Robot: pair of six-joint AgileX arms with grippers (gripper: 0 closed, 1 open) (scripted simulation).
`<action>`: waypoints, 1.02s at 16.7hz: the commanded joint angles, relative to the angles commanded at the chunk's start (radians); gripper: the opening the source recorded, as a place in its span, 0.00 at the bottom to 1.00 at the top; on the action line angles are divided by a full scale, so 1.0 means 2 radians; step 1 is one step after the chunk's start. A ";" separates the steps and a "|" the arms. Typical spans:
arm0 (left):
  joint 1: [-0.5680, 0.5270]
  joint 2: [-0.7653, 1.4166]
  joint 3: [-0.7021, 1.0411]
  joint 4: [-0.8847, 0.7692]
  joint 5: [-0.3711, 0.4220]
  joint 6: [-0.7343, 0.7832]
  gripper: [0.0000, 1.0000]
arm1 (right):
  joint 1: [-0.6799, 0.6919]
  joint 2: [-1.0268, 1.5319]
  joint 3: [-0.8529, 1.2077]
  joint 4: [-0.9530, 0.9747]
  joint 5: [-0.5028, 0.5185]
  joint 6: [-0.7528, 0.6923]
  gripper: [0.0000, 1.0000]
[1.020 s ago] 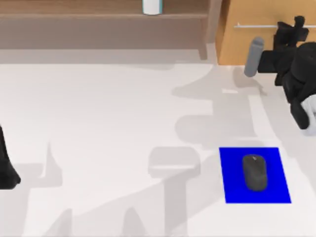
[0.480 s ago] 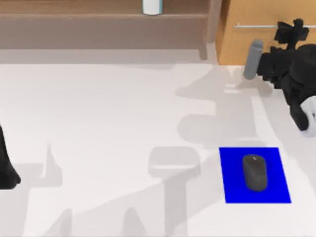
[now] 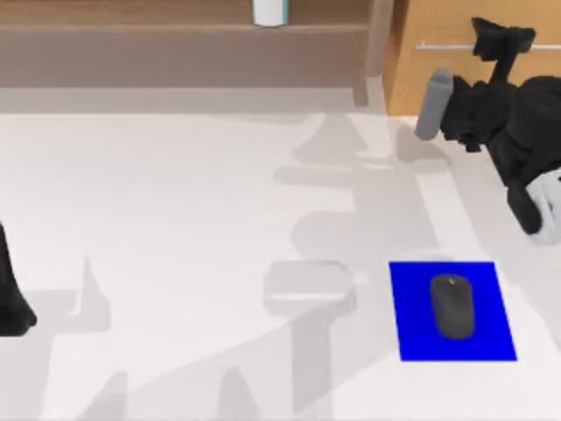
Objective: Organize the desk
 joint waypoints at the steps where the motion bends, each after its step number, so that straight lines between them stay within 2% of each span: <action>1: 0.000 0.000 0.000 0.000 0.000 0.000 1.00 | 0.007 -0.004 -0.008 0.007 -0.015 0.005 1.00; 5: 0.000 0.000 0.000 0.000 0.000 0.000 1.00 | 0.022 -0.023 -0.053 0.027 -0.028 0.021 1.00; 11: 0.000 0.000 0.000 0.000 0.000 0.000 1.00 | -0.005 -0.024 -0.079 0.033 0.054 -0.011 1.00; 17: 0.000 0.000 0.000 0.000 0.000 0.000 1.00 | -0.007 -0.021 -0.078 0.032 0.061 -0.016 1.00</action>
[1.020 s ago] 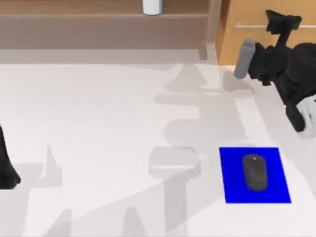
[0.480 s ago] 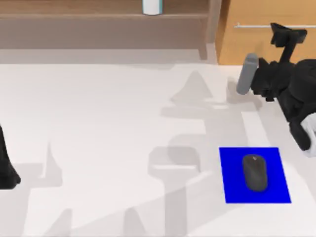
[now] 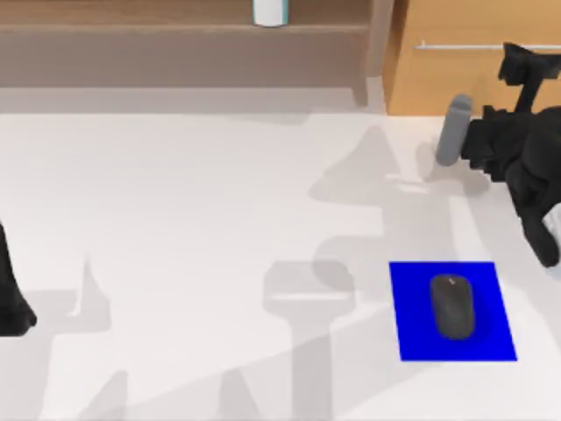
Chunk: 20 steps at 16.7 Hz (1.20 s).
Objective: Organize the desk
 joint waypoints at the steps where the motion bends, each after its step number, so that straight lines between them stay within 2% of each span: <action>1: 0.000 0.000 0.000 0.000 0.000 0.000 1.00 | 0.004 -0.002 0.001 -0.001 0.003 0.005 1.00; 4: 0.000 0.000 0.000 0.000 0.000 0.000 1.00 | 0.038 -0.013 0.007 -0.017 0.026 0.045 1.00; 8: 0.000 0.000 0.000 0.000 0.000 0.000 1.00 | 0.120 -0.025 0.034 -0.066 0.075 0.154 1.00; 14: 0.000 0.000 0.000 0.000 0.000 0.000 1.00 | 0.227 -0.011 0.150 -0.177 0.154 0.389 1.00; 20: 0.000 0.000 0.000 0.000 0.000 0.000 1.00 | 0.264 0.029 0.326 -0.288 0.225 0.627 1.00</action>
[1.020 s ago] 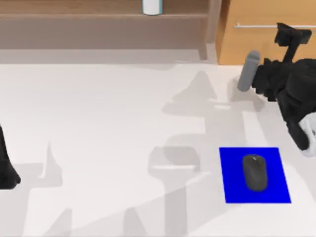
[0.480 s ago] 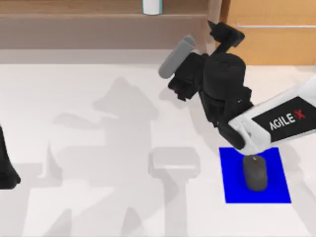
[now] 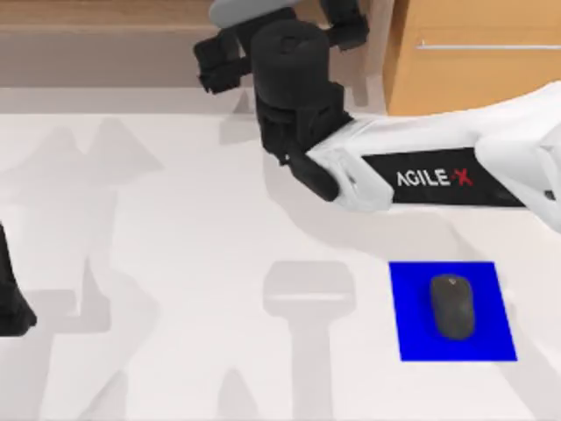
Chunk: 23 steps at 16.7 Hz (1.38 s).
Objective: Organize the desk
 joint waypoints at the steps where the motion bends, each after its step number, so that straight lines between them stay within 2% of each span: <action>1: 0.000 0.000 0.000 0.000 0.000 0.000 1.00 | 0.001 0.007 0.027 -0.015 0.010 0.033 1.00; 4: 0.000 0.000 0.000 0.000 0.000 0.000 1.00 | 0.000 0.024 0.092 -0.049 0.033 0.108 1.00; 7: 0.000 0.000 0.000 0.000 0.000 0.000 1.00 | -0.002 0.032 0.121 -0.063 0.044 0.139 1.00; 22: 0.000 0.000 0.000 0.000 0.000 0.000 1.00 | -0.015 0.063 0.176 -0.087 0.031 0.138 1.00; 23: 0.000 0.000 0.000 0.000 0.000 0.000 1.00 | -0.015 0.063 0.176 -0.087 0.031 0.138 0.92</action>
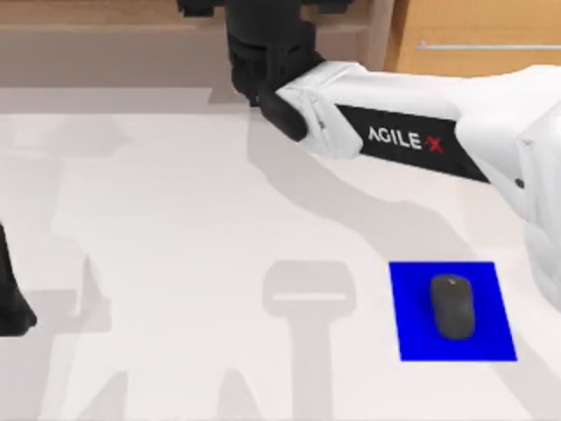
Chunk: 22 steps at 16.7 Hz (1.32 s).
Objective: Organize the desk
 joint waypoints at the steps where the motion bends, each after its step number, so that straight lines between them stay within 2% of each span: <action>1: 0.000 0.000 0.000 0.000 0.000 0.000 1.00 | 0.000 0.000 0.000 0.000 0.000 0.000 0.85; 12: 0.000 0.000 0.000 0.000 0.000 0.000 1.00 | 0.000 0.000 0.000 0.000 0.000 0.000 0.02; 22: 0.000 0.000 0.000 0.000 0.000 0.000 1.00 | 0.003 -0.003 -0.002 0.000 0.001 0.001 0.00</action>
